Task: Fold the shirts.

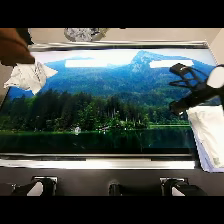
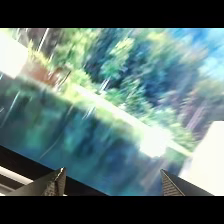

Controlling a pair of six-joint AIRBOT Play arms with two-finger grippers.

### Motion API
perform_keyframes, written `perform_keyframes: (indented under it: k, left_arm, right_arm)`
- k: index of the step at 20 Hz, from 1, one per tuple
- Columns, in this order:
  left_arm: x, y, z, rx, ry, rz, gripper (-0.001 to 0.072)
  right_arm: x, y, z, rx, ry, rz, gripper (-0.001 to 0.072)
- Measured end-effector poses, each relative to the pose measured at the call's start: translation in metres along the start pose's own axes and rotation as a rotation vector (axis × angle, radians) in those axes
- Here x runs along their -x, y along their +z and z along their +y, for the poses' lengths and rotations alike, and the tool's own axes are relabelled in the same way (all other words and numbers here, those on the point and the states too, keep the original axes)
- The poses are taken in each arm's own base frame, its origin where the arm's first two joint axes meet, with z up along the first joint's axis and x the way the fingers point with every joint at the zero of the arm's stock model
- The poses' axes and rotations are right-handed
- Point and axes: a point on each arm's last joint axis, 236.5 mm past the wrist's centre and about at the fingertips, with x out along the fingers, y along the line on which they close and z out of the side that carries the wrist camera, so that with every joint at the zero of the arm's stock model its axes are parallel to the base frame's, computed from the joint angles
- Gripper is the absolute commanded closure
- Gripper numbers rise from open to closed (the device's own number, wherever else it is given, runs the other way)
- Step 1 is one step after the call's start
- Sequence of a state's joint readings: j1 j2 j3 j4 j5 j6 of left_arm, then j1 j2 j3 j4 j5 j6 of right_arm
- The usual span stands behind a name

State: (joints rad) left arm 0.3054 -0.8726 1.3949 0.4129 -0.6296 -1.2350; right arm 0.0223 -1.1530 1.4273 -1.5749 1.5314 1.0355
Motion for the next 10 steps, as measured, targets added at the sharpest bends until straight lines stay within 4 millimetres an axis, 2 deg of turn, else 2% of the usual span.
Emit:
perform_keyframes:
  k: [2,3,5,7,9,10]
  left_arm:
    - [0.023,-0.013,-0.068,0.005,-0.139,0.041,0.0682]
    - [0.032,-0.027,-0.094,0.011,-0.202,0.091,0.0682]
    - [0.047,-0.068,-0.127,0.029,-0.294,0.233,0.0682]
    - [0.059,-0.127,-0.139,0.057,-0.348,0.420,0.0682]
    - [0.069,-0.191,-0.134,0.109,-0.361,0.598,0.0682]
    - [0.076,-0.230,-0.127,0.134,-0.356,0.699,0.0682]
  right_arm:
    - [0.027,-0.001,-0.001,0.011,-0.045,-0.065,0.0024]
    - [0.041,-0.003,-0.001,0.015,-0.067,-0.097,0.0024]
    - [0.070,-0.009,0.002,0.020,-0.110,-0.161,0.0024]
    - [0.093,-0.017,0.007,0.021,-0.137,-0.203,0.0024]
    - [0.108,-0.029,0.013,0.023,-0.147,-0.219,0.0024]
    - [0.112,-0.034,0.017,0.023,-0.145,-0.216,0.0025]
